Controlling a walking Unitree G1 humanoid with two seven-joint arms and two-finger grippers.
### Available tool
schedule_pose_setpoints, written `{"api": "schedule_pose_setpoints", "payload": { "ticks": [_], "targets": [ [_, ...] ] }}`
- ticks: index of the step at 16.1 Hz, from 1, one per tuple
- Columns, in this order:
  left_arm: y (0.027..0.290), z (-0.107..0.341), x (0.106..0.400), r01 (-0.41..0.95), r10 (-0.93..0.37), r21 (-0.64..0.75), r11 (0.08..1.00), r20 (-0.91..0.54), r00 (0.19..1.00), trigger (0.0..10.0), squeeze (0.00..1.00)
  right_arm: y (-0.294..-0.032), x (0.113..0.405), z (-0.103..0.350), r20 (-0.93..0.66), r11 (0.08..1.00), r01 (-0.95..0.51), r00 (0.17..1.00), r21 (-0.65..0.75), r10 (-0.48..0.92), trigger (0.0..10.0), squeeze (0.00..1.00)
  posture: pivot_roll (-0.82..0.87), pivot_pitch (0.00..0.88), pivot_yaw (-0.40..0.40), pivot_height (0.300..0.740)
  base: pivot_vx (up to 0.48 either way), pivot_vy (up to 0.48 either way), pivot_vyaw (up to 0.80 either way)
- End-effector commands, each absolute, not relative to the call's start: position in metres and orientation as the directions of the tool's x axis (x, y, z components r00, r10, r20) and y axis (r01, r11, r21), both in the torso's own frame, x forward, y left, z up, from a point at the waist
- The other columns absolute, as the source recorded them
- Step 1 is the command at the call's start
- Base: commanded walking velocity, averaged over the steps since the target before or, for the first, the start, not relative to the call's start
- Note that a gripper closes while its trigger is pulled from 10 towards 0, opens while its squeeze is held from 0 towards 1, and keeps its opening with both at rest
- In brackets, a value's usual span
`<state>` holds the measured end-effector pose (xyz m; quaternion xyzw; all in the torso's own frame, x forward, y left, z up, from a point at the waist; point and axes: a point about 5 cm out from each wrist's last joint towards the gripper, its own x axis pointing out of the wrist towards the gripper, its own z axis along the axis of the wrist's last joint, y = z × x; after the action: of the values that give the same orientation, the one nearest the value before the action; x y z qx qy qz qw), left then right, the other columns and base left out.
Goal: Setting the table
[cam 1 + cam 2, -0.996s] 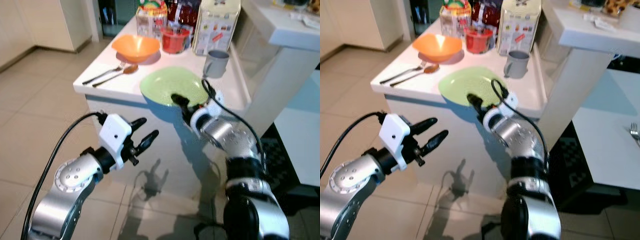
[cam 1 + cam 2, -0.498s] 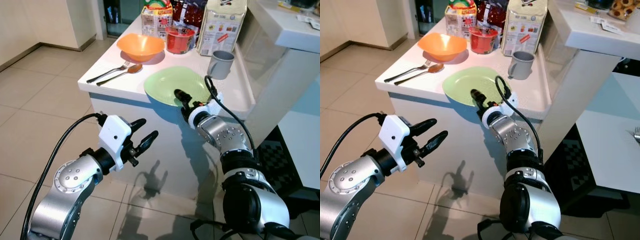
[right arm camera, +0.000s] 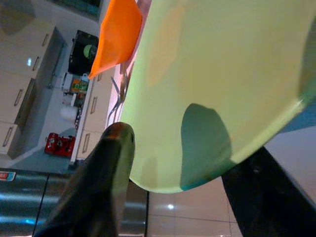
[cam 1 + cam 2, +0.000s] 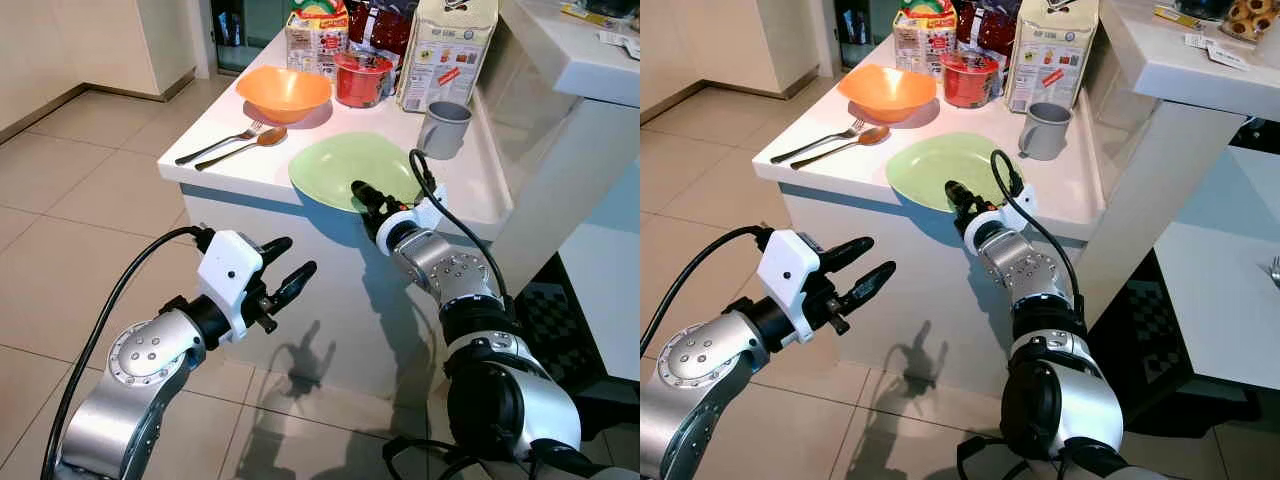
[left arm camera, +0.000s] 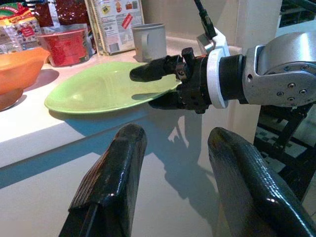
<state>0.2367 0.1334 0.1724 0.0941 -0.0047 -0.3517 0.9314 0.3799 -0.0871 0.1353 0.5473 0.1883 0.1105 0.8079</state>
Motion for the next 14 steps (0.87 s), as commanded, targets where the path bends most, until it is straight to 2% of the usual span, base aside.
{"api": "schedule_pose_setpoints", "payload": {
  "ticks": [1,7,14],
  "targets": [
    [0.132,0.176,0.236,0.659,-0.663,0.187,0.729,-0.048,0.747,10.0,0.00,-0.095,0.382,0.138,-0.163,0.371,0.018,0.917,0.928,0.364,0.0,0.00,0.01,0.000,-0.075,0.740,0.000,0.000,0.00],
    [0.131,0.176,0.237,0.662,-0.667,0.191,0.725,-0.045,0.744,10.0,0.00,-0.098,0.381,0.136,-0.162,0.374,0.018,0.920,0.927,0.357,0.0,0.00,0.01,0.000,-0.074,0.740,0.000,0.000,0.00],
    [0.128,0.177,0.241,0.659,-0.668,0.205,0.723,-0.035,0.743,10.0,0.00,-0.108,0.372,0.137,-0.117,0.331,0.000,0.935,0.944,0.335,0.0,0.00,0.00,0.000,-0.056,0.740,0.000,0.000,0.00]
  ]
}}
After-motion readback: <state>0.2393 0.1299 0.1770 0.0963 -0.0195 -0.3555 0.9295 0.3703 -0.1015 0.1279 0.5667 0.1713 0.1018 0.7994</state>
